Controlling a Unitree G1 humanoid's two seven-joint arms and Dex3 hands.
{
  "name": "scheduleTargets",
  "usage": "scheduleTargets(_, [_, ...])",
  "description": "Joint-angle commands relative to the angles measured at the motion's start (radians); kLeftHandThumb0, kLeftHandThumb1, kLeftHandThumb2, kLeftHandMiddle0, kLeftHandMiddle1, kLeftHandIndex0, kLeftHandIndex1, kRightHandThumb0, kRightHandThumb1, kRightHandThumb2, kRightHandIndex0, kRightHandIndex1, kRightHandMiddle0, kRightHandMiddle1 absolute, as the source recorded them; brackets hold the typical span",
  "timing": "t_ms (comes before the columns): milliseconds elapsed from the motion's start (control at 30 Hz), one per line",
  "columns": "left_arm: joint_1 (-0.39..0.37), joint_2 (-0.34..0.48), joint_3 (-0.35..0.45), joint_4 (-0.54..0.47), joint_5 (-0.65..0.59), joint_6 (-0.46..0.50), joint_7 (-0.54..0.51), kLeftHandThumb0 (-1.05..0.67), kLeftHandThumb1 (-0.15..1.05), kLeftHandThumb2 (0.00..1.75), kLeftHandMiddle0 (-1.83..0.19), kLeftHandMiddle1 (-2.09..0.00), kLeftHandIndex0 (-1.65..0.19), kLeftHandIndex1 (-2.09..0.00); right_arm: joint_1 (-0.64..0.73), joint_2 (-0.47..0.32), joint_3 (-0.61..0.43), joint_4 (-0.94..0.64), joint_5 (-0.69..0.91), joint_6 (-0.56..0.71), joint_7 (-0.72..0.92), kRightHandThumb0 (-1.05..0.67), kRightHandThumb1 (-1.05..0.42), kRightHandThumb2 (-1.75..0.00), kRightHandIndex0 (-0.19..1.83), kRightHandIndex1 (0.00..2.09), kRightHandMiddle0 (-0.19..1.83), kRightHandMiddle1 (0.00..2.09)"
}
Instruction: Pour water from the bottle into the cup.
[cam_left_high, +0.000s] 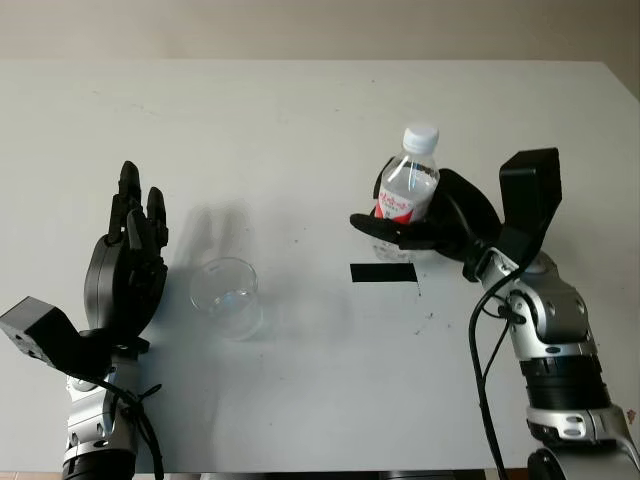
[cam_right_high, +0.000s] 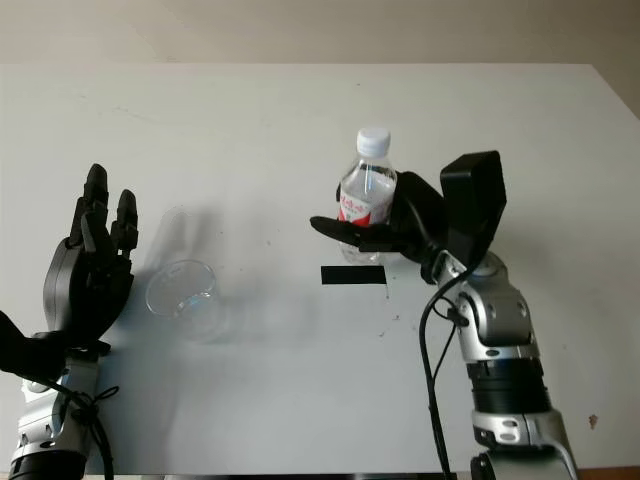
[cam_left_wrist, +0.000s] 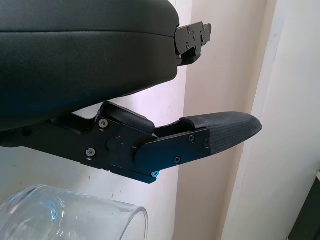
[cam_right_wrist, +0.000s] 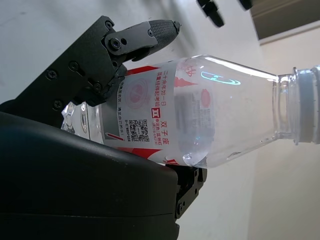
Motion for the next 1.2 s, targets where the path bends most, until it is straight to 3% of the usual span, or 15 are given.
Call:
scheduleTargets(0, [0.046, -0.011, 0.002, 0.016, -0.005, 0.014, 0.001, -0.8, 1.05, 0.67, 0.19, 0.0, 0.19, 0.0, 0.016, 0.002, -0.002, -0.026, -0.015, -0.043, -0.009, -0.42, -1.05, -0.51, 1.52, 2.09, 1.01, 2.09])
scheduleTargets(300, [0.059, -0.01, 0.002, -0.011, -0.006, 0.031, 0.002, -0.79, 1.05, 0.68, 0.19, 0.0, 0.19, 0.0, 0.041, 0.042, -0.006, -0.005, -0.04, -0.082, -0.046, -0.41, -1.05, -0.53, 1.48, 2.09, 1.07, 2.09])
scheduleTargets(867, [0.056, 0.01, 0.013, -0.016, -0.004, 0.041, 0.002, -0.8, 1.05, 0.66, 0.19, 0.0, 0.19, 0.0, 0.056, 0.114, -0.03, 0.012, 0.008, -0.049, -0.075, -0.39, -1.05, -0.55, 1.7, 2.09, 1.29, 2.09])
scheduleTargets(1067, [0.058, 0.015, 0.018, -0.022, -0.015, 0.043, -0.01, -0.79, 1.05, 0.68, 0.19, 0.0, 0.19, 0.0, 0.065, 0.091, -0.004, 0.016, -0.026, -0.069, -0.054, -0.42, -1.05, -0.53, 1.54, 2.09, 1.22, 2.09])
scheduleTargets(1167, [0.055, 0.015, 0.023, -0.019, -0.013, 0.041, -0.007, -0.78, 1.05, 0.68, 0.19, 0.0, 0.19, 0.0, 0.068, 0.082, -0.018, 0.044, -0.009, -0.083, -0.014, -0.46, -1.05, -0.48, 1.33, 2.09, 0.99, 2.09])
